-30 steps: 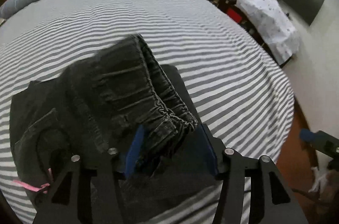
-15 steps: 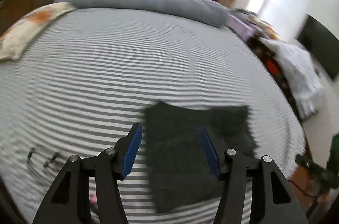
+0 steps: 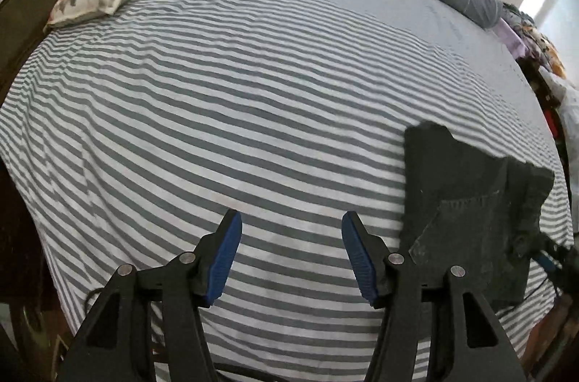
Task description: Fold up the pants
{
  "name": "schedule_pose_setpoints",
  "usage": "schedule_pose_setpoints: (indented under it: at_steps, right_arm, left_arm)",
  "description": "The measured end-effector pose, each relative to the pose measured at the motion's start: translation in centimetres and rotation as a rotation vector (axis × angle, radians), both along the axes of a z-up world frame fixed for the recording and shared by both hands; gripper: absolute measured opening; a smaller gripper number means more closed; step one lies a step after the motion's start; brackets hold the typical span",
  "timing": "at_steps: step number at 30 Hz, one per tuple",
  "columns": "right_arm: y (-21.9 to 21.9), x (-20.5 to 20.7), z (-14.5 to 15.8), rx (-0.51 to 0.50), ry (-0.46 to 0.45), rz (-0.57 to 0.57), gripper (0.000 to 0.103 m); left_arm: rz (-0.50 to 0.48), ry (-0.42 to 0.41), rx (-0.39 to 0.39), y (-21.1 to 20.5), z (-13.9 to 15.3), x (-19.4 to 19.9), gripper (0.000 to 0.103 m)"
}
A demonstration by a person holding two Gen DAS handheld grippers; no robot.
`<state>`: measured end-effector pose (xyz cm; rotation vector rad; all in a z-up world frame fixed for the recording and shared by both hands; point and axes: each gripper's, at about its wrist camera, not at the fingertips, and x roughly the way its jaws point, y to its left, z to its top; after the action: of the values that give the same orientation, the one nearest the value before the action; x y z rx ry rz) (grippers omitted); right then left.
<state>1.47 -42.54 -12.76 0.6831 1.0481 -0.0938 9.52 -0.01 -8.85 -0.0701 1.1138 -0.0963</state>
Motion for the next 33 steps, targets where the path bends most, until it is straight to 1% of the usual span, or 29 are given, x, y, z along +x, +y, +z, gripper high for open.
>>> schedule_pose_setpoints:
  at_steps: [1,2,3,7,9,11,13,15,16,17,18,20,21,22,23,25,27,28,30,33]
  right_arm:
    - [0.3,0.4,-0.1,0.003,0.004,0.01,0.045]
    - [0.5,0.6,-0.1,-0.037,0.018,0.009,0.024]
    - [0.8,0.6,0.2,-0.081,0.027,0.012,0.02]
    - [0.9,-1.2,2.1,-0.09,-0.039,0.02,0.017]
    - [0.7,-2.3,2.9,-0.097,-0.053,0.004,0.017]
    - [0.0,-3.5,2.8,-0.101,-0.052,-0.022,0.017]
    - [-0.9,-3.8,1.3,-0.093,-0.012,-0.039,0.017]
    - [-1.3,-3.5,-0.2,-0.076,0.034,-0.038,0.022]
    - [-1.0,-3.1,-0.6,-0.123,0.054,-0.018,0.026]
    - [-0.8,-2.8,-0.6,-0.18,0.073,-0.004,0.04]
    - [-0.7,-2.6,-0.6,-0.215,0.091,0.005,0.049]
    - [-1.2,-2.6,0.1,-0.194,0.076,0.019,0.05]
    - [-1.5,-2.7,0.5,-0.18,0.063,0.025,0.057]
    - [-2.1,-3.0,0.8,-0.167,0.051,0.041,0.062]
    - [-2.5,-3.1,1.0,-0.15,0.033,0.062,0.068]
    - [-3.2,-2.8,1.1,-0.109,0.013,0.104,0.07]
    - [-4.1,-2.5,0.7,-0.038,0.0,0.151,0.071]
    - [-4.5,-2.1,0.3,-0.013,-0.002,0.178,0.071]
    - [-4.7,-1.8,-0.4,-0.007,0.0,0.21,0.071]
    - [-5.3,-1.0,-1.6,0.03,-0.001,0.232,0.071]
  left_arm:
    - [-0.016,0.0,0.003,-0.5,-0.1,0.2,0.058]
    - [-0.028,-0.004,0.007,-0.9,-0.2,0.2,0.058]
    - [-0.04,-0.006,0.011,-1.4,-0.3,0.1,0.058]
    - [-0.066,-0.005,-0.02,-2.5,-0.1,0.4,0.058]
    - [-0.076,-0.007,-0.032,-2.9,0.0,0.4,0.058]
    - [-0.086,-0.004,-0.037,-3.2,-0.1,0.4,0.058]
    - [-0.094,0.002,-0.045,-3.7,-0.5,0.4,0.058]
    - [-0.103,0.015,-0.04,-4.4,-1.1,0.4,0.058]
    - [-0.113,0.021,-0.041,-4.8,-1.4,0.4,0.058]
    - [-0.121,0.027,-0.039,-5.3,-1.7,0.4,0.058]
    - [-0.129,0.033,-0.038,-5.7,-1.9,0.4,0.058]
    - [-0.158,0.039,-0.058,-6.3,-2.1,0.2,0.058]
    - [-0.167,0.041,-0.073,-6.4,-2.2,0.2,0.058]
    - [-0.175,0.047,-0.098,-6.5,-2.5,0.3,0.058]
    - [-0.18,0.061,-0.132,-6.5,-2.8,0.4,0.058]
    - [-0.187,0.09,-0.181,-6.4,-3.4,0.7,0.058]
    - [-0.206,0.101,-0.222,-6.6,-4.0,1.0,0.058]
    - [-0.216,0.1,-0.232,-6.7,-4.2,1.1,0.058]
    - [-0.231,0.094,-0.234,-7.0,-4.6,1.3,0.058]
    - [-0.265,0.088,-0.23,-7.8,-5.1,1.7,0.058]
